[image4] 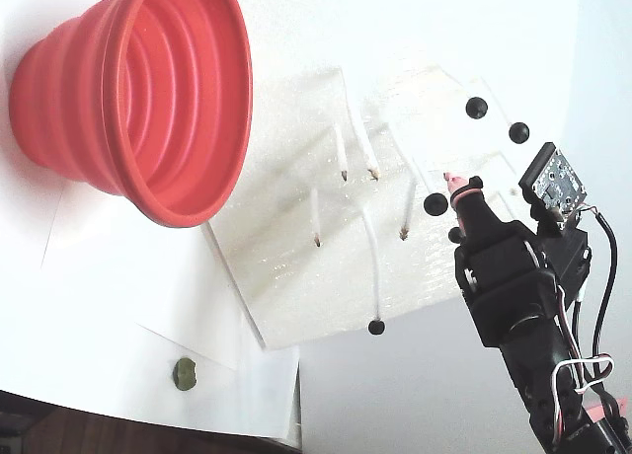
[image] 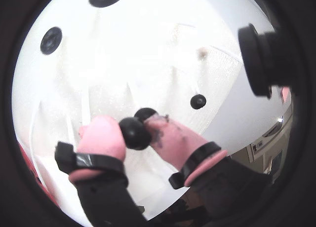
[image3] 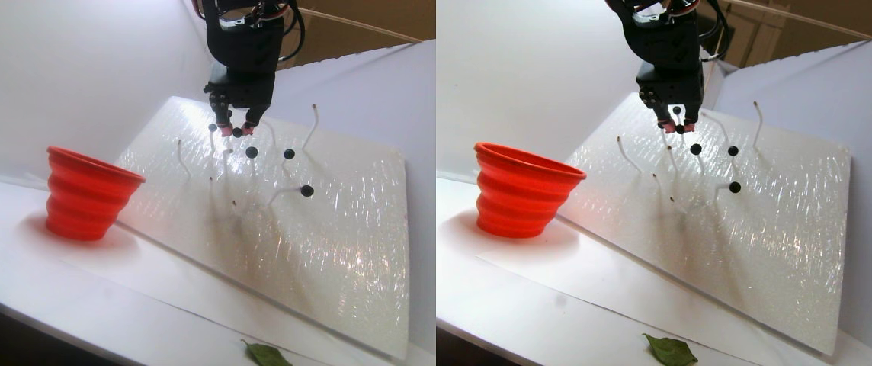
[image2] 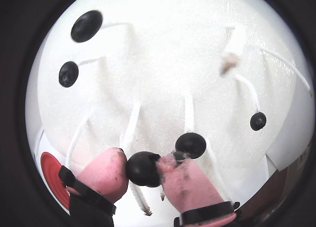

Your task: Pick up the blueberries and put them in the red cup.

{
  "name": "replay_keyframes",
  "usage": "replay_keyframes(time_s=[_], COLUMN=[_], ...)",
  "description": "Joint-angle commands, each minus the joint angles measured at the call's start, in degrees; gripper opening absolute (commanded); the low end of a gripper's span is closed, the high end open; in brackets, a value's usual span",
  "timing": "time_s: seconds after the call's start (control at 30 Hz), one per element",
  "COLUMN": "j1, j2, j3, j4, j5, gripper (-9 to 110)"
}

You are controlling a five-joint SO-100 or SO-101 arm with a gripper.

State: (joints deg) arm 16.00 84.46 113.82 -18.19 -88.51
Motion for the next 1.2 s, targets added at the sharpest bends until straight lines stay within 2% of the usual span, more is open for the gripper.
replay_keyframes(time_s=[0.0,1.17], j1=[0.2,-10.1], j2=[8.8,25.3], j3=[-0.4,13.4], j4=[-1.2,8.8], j5=[0.2,5.0], gripper=[11,11])
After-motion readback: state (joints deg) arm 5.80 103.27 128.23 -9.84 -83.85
